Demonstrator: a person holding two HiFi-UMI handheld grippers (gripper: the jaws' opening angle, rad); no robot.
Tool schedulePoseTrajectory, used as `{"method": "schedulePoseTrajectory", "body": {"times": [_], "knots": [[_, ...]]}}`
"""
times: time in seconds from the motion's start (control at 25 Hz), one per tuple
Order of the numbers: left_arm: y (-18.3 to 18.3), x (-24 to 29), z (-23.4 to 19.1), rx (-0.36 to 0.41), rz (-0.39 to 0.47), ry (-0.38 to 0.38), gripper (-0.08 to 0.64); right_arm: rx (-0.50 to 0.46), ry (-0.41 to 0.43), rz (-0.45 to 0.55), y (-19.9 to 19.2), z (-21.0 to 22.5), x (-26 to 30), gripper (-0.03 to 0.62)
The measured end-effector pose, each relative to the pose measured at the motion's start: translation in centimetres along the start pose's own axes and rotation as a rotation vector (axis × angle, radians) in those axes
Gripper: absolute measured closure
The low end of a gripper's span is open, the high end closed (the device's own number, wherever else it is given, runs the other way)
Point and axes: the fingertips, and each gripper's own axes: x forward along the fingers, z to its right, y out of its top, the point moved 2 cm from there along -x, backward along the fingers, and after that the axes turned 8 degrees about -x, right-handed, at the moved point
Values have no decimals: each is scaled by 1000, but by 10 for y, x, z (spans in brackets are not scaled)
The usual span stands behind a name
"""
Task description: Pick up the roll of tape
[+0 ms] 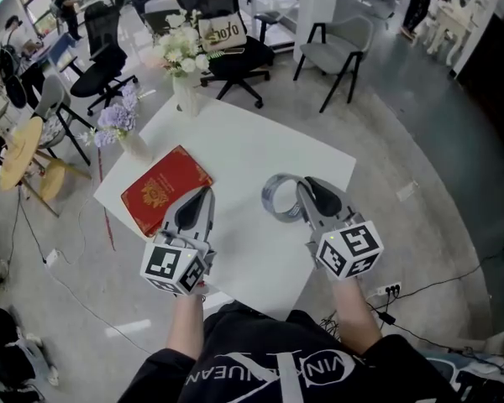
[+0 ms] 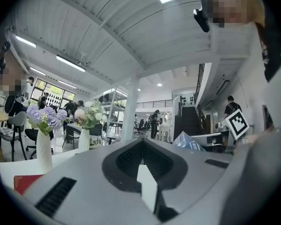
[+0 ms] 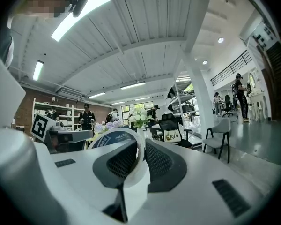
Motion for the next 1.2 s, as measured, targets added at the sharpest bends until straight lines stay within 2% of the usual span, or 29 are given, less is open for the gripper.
{"method": "schedulePoseTrajectory", "body": {"times": [1.2], "knots": [[0, 4, 4, -3, -11, -12, 558, -2, 8, 10, 0, -2, 0, 523]]}}
